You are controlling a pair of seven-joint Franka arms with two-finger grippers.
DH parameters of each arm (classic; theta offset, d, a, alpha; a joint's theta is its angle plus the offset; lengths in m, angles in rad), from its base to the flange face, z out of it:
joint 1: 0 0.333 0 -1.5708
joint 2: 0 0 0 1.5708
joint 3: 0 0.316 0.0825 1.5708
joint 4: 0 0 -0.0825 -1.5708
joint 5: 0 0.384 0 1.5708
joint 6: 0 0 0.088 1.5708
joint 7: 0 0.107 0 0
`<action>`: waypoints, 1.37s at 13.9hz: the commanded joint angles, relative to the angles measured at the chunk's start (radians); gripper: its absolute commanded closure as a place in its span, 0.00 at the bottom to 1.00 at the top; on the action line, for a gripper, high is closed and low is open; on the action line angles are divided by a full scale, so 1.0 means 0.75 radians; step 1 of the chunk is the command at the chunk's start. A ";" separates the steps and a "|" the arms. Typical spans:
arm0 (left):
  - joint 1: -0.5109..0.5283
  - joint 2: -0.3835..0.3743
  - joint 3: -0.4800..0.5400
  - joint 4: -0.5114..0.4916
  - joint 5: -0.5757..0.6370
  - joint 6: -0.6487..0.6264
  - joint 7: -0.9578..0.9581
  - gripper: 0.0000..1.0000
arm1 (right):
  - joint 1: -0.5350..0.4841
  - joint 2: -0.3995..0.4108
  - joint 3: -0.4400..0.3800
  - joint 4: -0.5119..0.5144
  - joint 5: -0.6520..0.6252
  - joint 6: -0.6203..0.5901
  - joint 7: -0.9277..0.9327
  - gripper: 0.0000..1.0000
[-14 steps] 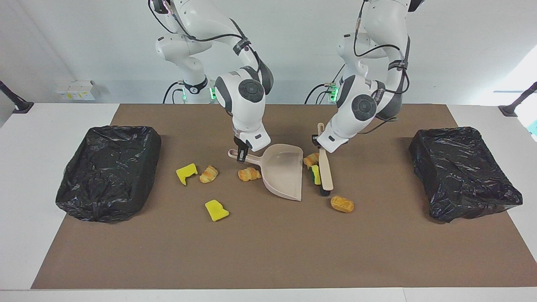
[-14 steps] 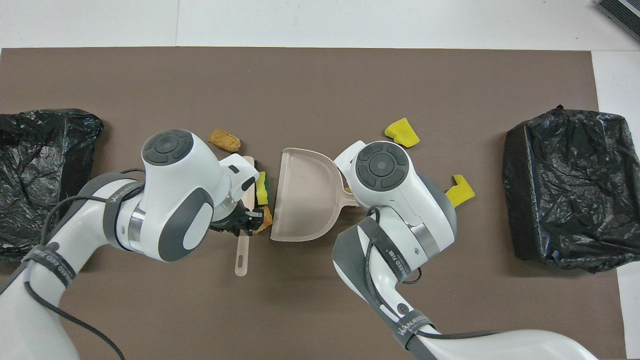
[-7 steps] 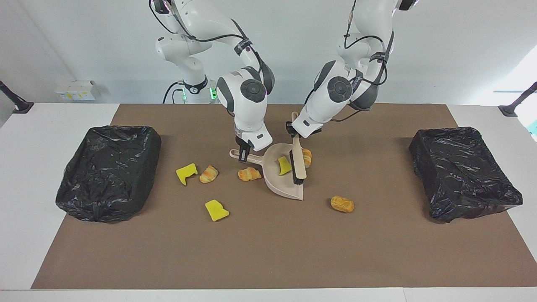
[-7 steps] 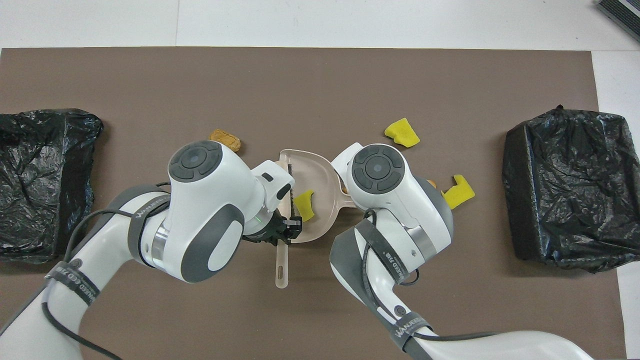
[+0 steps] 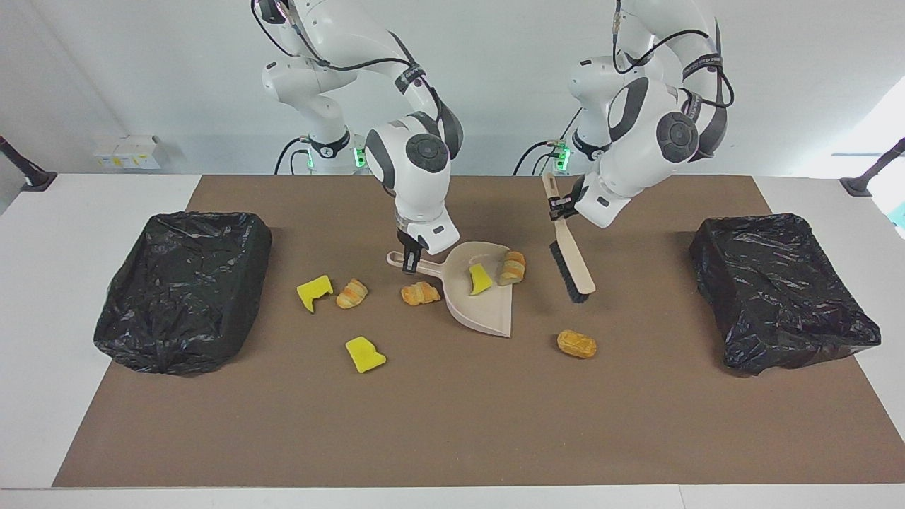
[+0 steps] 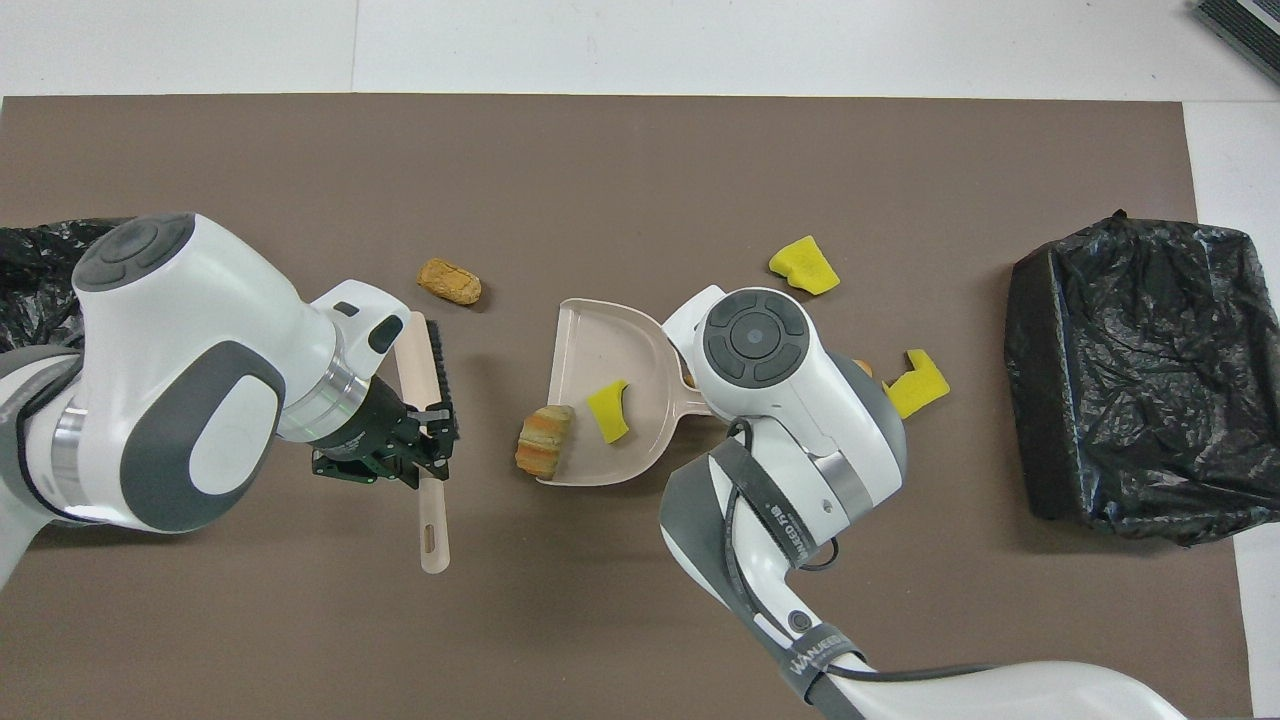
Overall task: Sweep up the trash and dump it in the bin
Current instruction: 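Sweep bread and sponge pieces into the dustpan with the left gripper's brush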
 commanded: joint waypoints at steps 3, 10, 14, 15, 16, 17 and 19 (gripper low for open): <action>-0.159 -0.106 -0.011 -0.309 -0.023 0.237 -0.023 1.00 | -0.003 -0.002 0.008 -0.019 -0.028 0.013 0.015 1.00; -0.200 -0.061 -0.185 -0.219 -0.101 0.330 -0.023 1.00 | -0.003 -0.004 0.008 -0.019 -0.028 0.011 0.015 1.00; -0.107 -0.055 -0.126 -0.084 0.090 0.240 0.006 1.00 | -0.005 -0.002 0.008 -0.019 -0.028 0.013 0.015 1.00; -0.082 -0.025 -0.112 -0.029 0.239 0.209 0.058 1.00 | -0.005 -0.002 0.008 -0.019 -0.028 0.011 0.015 1.00; -0.045 0.024 -0.063 0.014 0.297 0.199 0.140 1.00 | -0.005 -0.002 0.008 -0.019 -0.028 0.011 0.015 1.00; -0.033 0.051 -0.004 0.057 0.314 0.191 0.203 1.00 | -0.003 -0.002 0.006 -0.017 -0.028 0.009 0.015 1.00; -0.033 0.141 0.103 0.120 0.414 0.223 0.332 1.00 | -0.003 -0.002 0.006 -0.019 -0.030 0.003 0.017 1.00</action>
